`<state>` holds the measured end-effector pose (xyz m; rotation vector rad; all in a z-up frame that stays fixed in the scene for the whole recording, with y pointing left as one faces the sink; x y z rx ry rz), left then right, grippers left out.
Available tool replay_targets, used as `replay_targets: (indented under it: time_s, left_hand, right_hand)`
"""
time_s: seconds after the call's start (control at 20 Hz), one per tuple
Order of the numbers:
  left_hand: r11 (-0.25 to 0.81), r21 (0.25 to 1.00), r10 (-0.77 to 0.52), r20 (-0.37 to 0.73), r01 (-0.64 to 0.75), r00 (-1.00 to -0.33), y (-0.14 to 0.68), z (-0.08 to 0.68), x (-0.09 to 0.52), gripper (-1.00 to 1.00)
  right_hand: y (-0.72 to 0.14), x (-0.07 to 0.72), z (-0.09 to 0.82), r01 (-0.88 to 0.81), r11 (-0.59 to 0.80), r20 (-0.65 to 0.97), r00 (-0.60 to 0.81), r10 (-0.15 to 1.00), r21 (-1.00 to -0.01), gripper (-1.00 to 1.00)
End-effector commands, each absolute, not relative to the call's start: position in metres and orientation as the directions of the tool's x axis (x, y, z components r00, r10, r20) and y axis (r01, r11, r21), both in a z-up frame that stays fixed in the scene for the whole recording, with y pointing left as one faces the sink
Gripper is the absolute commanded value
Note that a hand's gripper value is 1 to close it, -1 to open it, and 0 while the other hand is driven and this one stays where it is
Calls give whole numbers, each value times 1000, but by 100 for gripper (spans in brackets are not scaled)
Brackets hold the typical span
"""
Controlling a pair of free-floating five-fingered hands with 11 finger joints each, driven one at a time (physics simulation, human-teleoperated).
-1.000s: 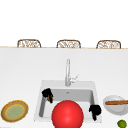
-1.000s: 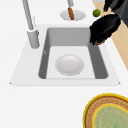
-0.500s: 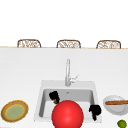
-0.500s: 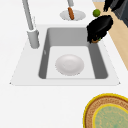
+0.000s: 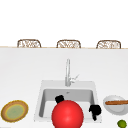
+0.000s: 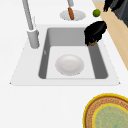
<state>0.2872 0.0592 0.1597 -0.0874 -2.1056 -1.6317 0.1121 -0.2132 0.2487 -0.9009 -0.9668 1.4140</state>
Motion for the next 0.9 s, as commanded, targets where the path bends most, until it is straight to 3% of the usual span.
replay_targets:
  time_s: [0.0, 0.4, 0.85]
  left_hand:
    - [242, 922, -252, 359, 301, -899, 31, 130, 291, 100]
    - [269, 911, -245, 378, 312, -893, -18, 63, 308, 100]
    - [268, 908, -255, 389, 322, -885, 9, -12, 378, 100]
  right_hand:
    - [-213, 112, 249, -367, -18, 5, -63, 998, -930, 0]
    - [-213, 112, 249, -367, -18, 5, -63, 998, -930, 0]
    - [-213, 112, 249, -367, -18, 5, -63, 998, -930, 0]
